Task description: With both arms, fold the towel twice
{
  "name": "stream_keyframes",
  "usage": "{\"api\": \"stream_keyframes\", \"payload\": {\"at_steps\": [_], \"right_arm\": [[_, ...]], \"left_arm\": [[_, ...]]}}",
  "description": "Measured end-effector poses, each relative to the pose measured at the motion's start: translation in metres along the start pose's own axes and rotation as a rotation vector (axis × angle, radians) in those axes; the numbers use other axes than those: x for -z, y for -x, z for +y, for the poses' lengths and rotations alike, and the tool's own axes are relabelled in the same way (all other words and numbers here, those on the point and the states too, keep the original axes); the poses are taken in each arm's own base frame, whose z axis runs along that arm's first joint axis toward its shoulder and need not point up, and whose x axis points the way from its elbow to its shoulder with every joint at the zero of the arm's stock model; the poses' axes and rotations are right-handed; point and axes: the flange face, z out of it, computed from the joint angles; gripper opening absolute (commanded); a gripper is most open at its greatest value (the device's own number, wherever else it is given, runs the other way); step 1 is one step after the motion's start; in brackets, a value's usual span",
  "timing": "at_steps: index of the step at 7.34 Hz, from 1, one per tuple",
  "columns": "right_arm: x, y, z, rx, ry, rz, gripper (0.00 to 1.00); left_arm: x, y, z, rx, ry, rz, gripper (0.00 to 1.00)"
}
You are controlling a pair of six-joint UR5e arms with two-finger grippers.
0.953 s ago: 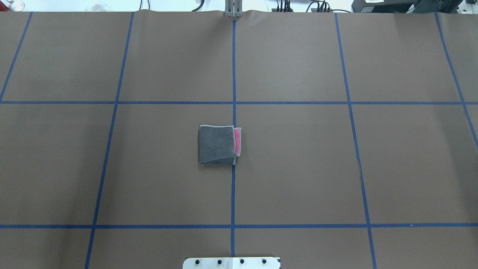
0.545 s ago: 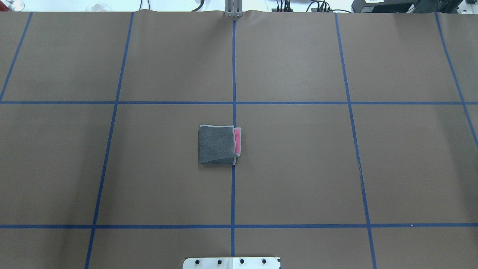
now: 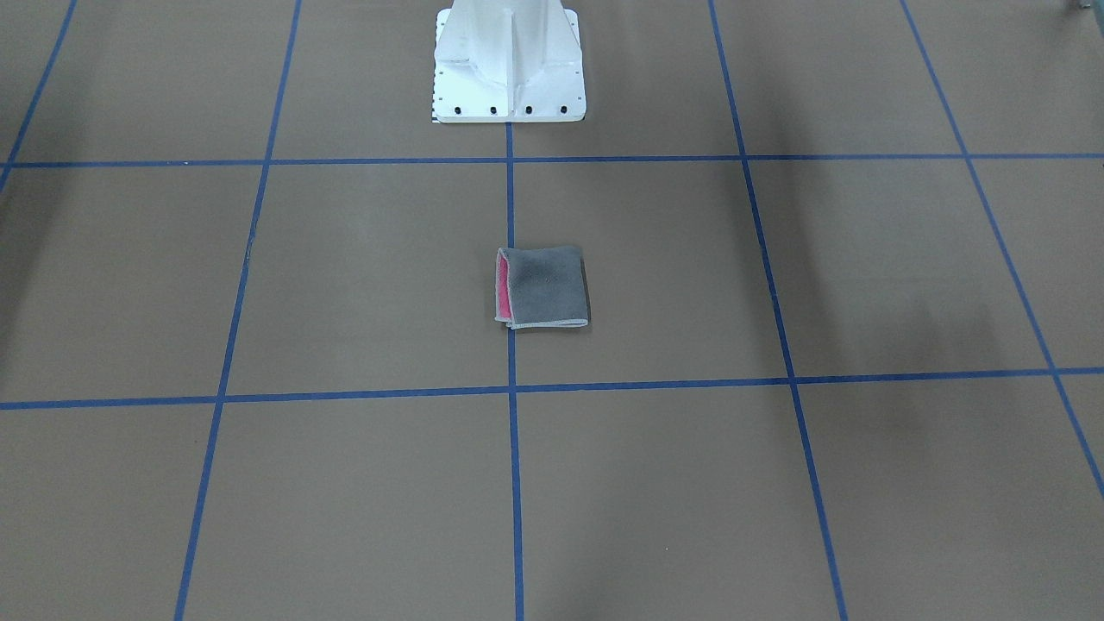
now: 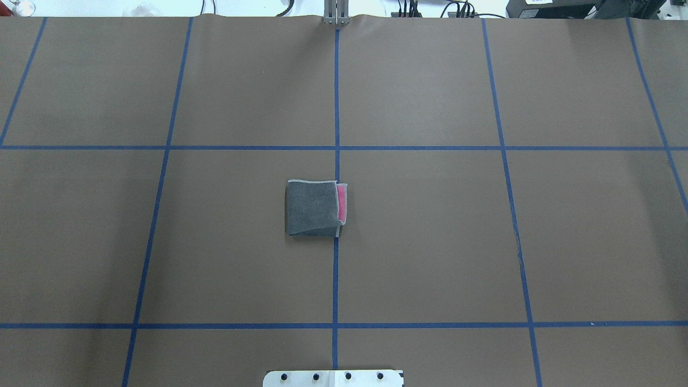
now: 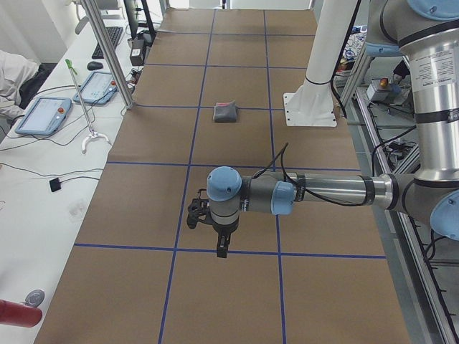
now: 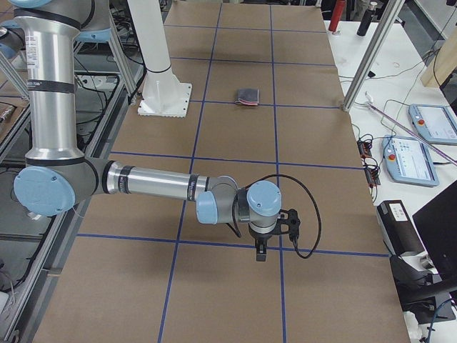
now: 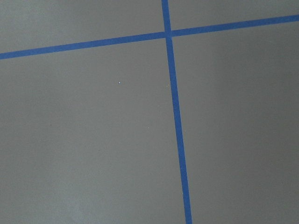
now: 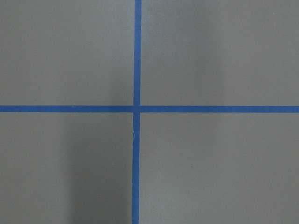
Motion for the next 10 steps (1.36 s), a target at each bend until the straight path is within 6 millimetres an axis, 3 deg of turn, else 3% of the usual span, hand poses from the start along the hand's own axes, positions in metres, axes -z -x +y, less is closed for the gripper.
{"api": "stream_keyframes", "payload": {"at_steps": [10], "right_arm": [[0.0006, 0.0008, -0.0005, 0.007, -0.01, 0.0, 1.0]], "left_arm": [[0.0013, -0.0013, -0.0007, -0.002, -0.004, 0.001, 1.0]]}}
